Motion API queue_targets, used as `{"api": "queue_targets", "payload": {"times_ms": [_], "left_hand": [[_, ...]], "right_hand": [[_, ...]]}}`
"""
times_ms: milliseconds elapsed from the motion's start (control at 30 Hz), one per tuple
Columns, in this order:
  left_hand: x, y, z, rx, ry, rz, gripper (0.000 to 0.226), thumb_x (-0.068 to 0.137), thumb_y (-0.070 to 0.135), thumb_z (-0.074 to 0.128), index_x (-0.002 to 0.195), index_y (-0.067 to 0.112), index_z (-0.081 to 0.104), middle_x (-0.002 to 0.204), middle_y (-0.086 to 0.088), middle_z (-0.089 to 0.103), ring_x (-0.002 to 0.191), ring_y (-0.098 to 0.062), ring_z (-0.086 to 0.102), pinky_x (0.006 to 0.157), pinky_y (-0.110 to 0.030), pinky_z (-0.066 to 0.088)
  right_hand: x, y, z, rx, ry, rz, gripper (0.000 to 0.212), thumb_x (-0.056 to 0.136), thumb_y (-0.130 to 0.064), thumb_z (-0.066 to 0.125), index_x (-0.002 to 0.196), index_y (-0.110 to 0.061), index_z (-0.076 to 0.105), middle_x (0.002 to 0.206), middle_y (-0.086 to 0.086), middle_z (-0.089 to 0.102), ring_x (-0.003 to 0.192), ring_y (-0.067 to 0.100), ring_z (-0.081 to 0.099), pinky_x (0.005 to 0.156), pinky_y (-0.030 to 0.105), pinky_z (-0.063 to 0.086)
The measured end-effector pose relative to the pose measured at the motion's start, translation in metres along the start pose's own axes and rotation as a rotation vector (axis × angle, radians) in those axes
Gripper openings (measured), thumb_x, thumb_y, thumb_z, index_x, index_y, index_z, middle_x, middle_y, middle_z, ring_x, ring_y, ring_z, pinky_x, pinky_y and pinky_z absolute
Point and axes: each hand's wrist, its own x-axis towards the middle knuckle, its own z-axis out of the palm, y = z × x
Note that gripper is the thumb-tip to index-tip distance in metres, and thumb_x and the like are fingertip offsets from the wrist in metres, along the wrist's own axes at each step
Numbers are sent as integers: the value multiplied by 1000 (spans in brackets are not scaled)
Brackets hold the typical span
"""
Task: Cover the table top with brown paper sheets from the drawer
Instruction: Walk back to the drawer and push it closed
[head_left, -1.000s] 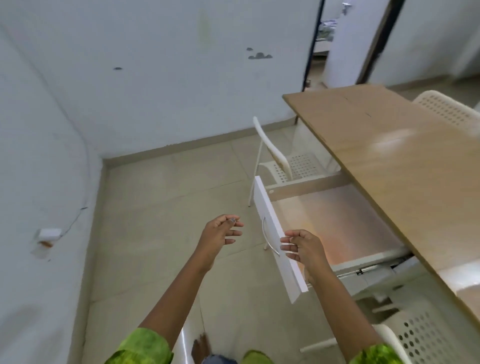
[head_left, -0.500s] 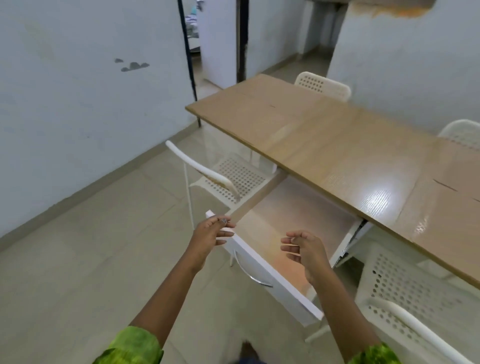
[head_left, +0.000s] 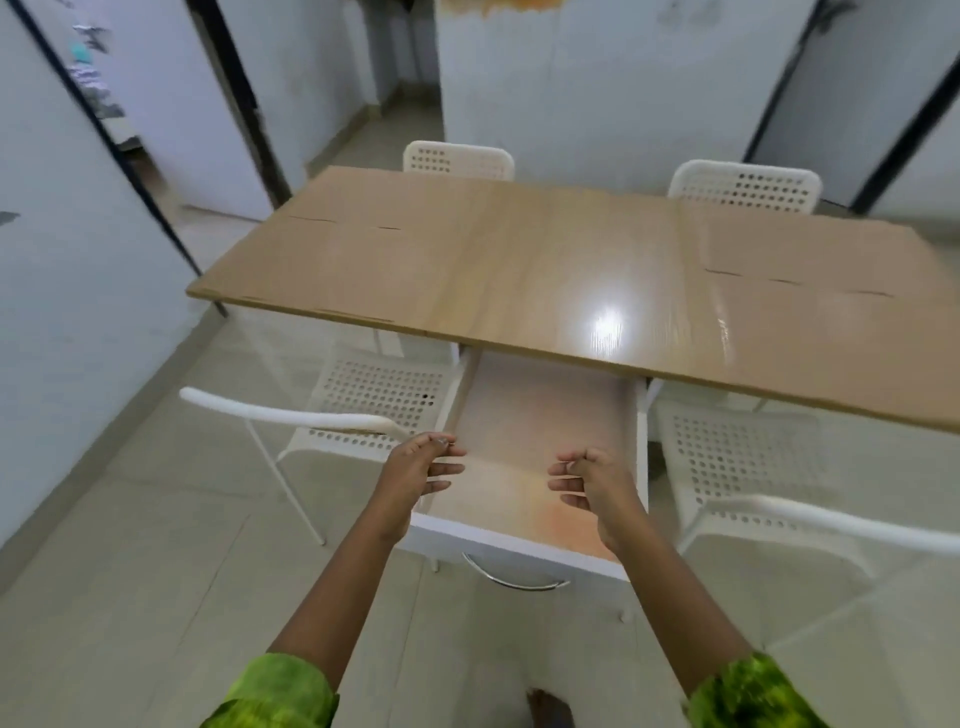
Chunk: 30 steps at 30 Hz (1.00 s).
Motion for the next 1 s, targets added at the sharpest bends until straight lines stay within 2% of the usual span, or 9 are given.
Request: {"api": "queue_targets", "payload": {"times_ms": [133,333,400,467,533,600,633,733,1000], "left_hand": [[-10,-22,-25,71,-111,-100,20,96,20,44,94,14,63,97,-5,70,87,-22,65,73,-30,47],[-18,-62,-42,100,-160,-453,21,92,21,44,93,6,59,94,-11,66,75,-22,62,64,-28,45],[-14,-74,-39,-63,-155,-548,38,95,29,43,118,0,52,116,-18,58,95,-30,61,77,-38,49],[-11,-80,-34,-299,-135,-608,59,95,36,44,141,1,31,138,-21,42,122,-36,48,100,-43,40],[-9,-81,-26,-497,-136,-604,67,94,42,43,144,1,24,135,-18,44,122,-31,47,107,-39,34],[-7,-77,-20,-618,-142,-588,69,92,48,43,141,2,30,121,-16,51,109,-26,52,103,-37,36],[-5,-75,-17,-657,-138,-582,71,91,51,43,141,2,31,125,-17,50,115,-27,50,106,-38,34],[6,-70,-9,-712,-134,-573,80,88,56,42,145,3,23,147,-19,34,137,-29,33,114,-42,25],[55,-43,15,-697,-87,-498,87,89,55,43,150,6,4,157,-17,11,145,-29,17,116,-48,20]], "right_hand": [[-27,32,13,39,97,79,25,91,2,34,85,-9,56,80,11,61,64,20,57,57,26,42],[-60,76,21,19,201,340,15,88,-6,40,92,-6,55,72,11,60,57,21,61,60,27,44],[-64,86,21,94,237,411,22,91,-12,43,108,-1,53,89,18,59,79,32,62,71,39,50],[-63,92,22,334,277,429,40,95,-18,43,130,2,40,121,27,49,118,44,50,89,49,45],[-57,93,22,639,319,381,52,96,-19,43,141,2,26,133,29,39,129,43,39,101,50,37],[-47,92,20,840,364,330,53,96,-21,41,142,2,28,124,23,47,115,36,49,104,44,35],[-42,90,19,891,381,315,51,96,-23,41,141,0,30,124,22,48,115,34,49,106,43,33],[-32,84,17,969,396,300,51,96,-28,40,139,-1,33,142,19,41,129,35,41,111,44,29],[11,52,9,981,365,280,43,97,-20,33,134,1,36,143,23,39,133,37,39,109,43,31]]}}
